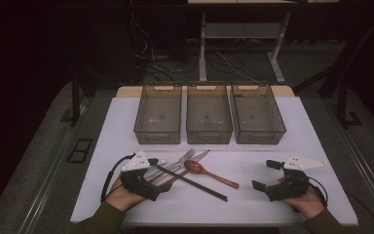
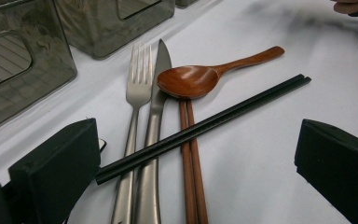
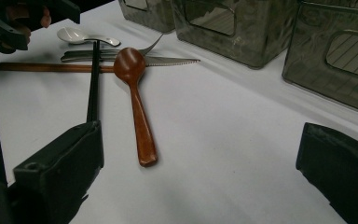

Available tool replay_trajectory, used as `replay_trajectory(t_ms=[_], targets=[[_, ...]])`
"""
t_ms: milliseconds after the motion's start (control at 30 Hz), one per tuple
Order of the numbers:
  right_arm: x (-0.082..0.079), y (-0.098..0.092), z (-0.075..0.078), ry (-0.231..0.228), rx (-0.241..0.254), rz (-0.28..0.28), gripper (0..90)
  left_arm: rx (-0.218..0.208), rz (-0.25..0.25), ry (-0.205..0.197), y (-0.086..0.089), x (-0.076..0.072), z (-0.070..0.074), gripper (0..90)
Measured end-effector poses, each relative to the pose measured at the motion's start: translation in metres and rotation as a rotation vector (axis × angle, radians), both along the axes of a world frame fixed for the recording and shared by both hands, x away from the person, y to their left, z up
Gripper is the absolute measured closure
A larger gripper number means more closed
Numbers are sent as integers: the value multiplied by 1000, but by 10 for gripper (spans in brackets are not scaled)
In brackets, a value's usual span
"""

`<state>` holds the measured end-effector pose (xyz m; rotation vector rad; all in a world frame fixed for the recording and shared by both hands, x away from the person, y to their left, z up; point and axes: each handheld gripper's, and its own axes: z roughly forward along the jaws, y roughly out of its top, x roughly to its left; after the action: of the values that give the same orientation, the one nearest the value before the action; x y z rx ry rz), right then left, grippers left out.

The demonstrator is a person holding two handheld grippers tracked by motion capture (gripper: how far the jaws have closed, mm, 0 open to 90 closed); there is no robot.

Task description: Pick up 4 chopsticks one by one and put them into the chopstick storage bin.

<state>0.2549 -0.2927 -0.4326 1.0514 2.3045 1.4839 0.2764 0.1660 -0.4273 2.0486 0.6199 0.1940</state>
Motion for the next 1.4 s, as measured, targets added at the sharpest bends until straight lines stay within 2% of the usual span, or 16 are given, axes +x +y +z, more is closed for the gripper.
replay_trajectory(t_ms=[267, 400, 567, 933, 1267, 1400], targets=[[0, 0, 0, 10, 6, 11, 6, 0, -1, 4, -1, 1, 1, 23], [0, 0, 0, 13, 9, 20, 6, 7, -15, 17, -3, 1, 1, 85], [-2, 1, 1, 18, 3, 23, 6, 15, -46, 13, -7, 1, 3, 135], [-1, 5, 0, 22, -5, 35, 6, 31, -89, 18, -19, 3, 6, 179], [-2, 7, 0, 21, -17, 40, 6, 23, -91, 5, -28, 6, 12, 306], [-2, 7, 0, 23, -16, 43, 6, 30, -93, 5, -33, 9, 12, 386]])
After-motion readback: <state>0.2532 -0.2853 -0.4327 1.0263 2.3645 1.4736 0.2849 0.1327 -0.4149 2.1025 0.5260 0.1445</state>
